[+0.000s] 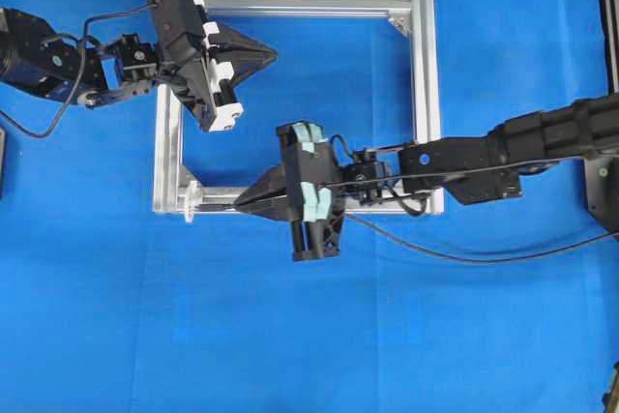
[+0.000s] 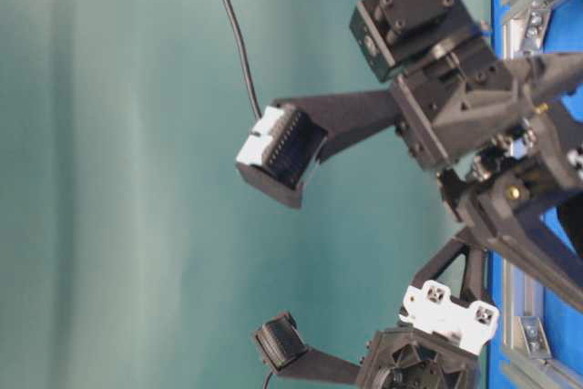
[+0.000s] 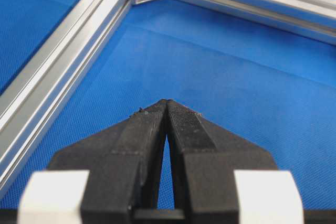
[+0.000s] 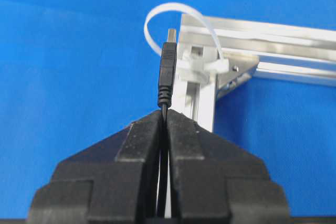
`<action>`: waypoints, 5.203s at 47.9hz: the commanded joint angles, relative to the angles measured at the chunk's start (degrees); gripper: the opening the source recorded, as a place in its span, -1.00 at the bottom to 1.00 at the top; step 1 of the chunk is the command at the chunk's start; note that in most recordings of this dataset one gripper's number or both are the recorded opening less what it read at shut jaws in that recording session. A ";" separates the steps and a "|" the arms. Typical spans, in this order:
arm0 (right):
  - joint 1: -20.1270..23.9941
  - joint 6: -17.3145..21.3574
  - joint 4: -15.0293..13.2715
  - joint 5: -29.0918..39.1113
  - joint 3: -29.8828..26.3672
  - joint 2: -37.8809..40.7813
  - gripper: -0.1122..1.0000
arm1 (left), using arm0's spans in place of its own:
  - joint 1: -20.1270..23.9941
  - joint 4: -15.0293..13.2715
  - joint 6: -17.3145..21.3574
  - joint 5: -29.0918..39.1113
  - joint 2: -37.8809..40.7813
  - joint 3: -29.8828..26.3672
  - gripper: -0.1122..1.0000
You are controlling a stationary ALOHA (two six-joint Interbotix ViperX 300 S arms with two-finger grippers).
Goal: Insert the wire through the string loop located on the left side.
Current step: 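Push the USB plug through the white zip-tie loop with the right gripper, then move the left gripper right toward the plug emerging from the loop, then close the left gripper on the USB plug beyond the loop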
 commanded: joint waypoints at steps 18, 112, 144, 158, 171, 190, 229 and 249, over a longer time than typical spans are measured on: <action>-0.26 0.09 -0.18 0.62 -8.26 3.96 -0.80 | -0.09 0.18 -0.09 -0.26 -1.85 -0.35 -0.80; -0.53 0.00 -0.18 1.14 -9.58 5.01 -0.80 | -10.11 1.32 0.00 -0.35 -22.59 23.99 -0.80; -0.70 0.00 -0.18 1.05 -9.58 5.01 -0.80 | -25.31 1.32 0.09 3.08 -24.35 23.47 -0.80; -0.70 0.00 -0.18 1.05 -9.58 5.01 -0.80 | -25.31 1.32 0.00 4.13 -24.96 23.20 -0.73; -0.70 0.00 -0.18 1.14 -9.67 5.01 -0.80 | -25.31 1.32 0.00 4.13 -25.22 22.76 0.59; -0.79 0.00 -0.18 1.05 -9.58 5.01 -0.80 | -25.31 1.41 0.09 4.66 -22.76 22.06 0.73; -0.79 0.00 -0.18 1.14 -9.40 4.92 -0.80 | -25.31 1.32 0.00 4.66 -14.94 20.30 0.67; -0.88 0.00 -0.18 1.14 -9.40 5.01 -0.80 | -25.31 1.32 0.00 4.57 -14.94 19.95 0.59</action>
